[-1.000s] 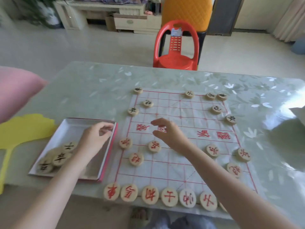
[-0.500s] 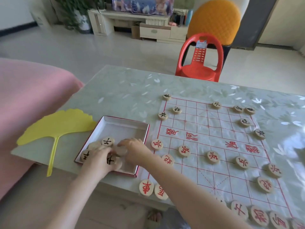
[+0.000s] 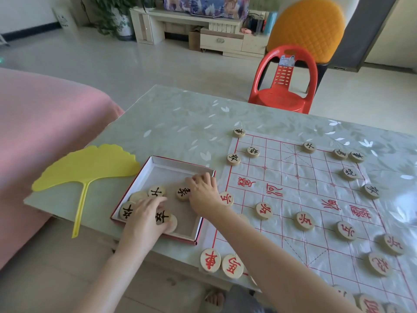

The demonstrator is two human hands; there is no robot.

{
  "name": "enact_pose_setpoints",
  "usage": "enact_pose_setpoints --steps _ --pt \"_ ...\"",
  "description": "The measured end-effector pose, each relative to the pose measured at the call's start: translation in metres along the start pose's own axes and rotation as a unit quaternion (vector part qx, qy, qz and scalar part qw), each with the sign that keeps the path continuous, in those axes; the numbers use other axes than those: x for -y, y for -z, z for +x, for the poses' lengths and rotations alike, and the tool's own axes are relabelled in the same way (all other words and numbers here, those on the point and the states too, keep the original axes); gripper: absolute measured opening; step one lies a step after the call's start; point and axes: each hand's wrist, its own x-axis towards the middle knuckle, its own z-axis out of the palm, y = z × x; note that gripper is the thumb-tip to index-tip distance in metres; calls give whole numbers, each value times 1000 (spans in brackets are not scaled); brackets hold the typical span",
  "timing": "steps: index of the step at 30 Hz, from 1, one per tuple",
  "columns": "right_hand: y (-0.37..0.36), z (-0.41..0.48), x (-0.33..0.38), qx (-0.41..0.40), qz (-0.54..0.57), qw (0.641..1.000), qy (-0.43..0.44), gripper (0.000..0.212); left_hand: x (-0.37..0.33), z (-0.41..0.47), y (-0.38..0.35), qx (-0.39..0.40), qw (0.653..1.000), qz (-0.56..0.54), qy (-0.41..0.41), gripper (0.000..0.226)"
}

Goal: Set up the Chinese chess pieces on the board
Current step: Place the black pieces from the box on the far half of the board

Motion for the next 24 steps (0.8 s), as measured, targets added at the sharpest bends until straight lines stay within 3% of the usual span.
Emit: enact_pose_setpoints --steps 8,14,19,24 --pt "1 -3 1 37 78 996 27 53 3 1 -6 -17 999 22 17 52" --pt "21 -19 -7 -50 302 951 -36 58 -2 3 -2 -32 999 36 -9 47" --pt "46 -44 -30 -76 389 917 -54 57 -31 7 3 -90 994 -57 -23 41" --pt "59 -66 -53 -92 414 902 -77 56 -57 17 -5 -72 988 -134 -35 45"
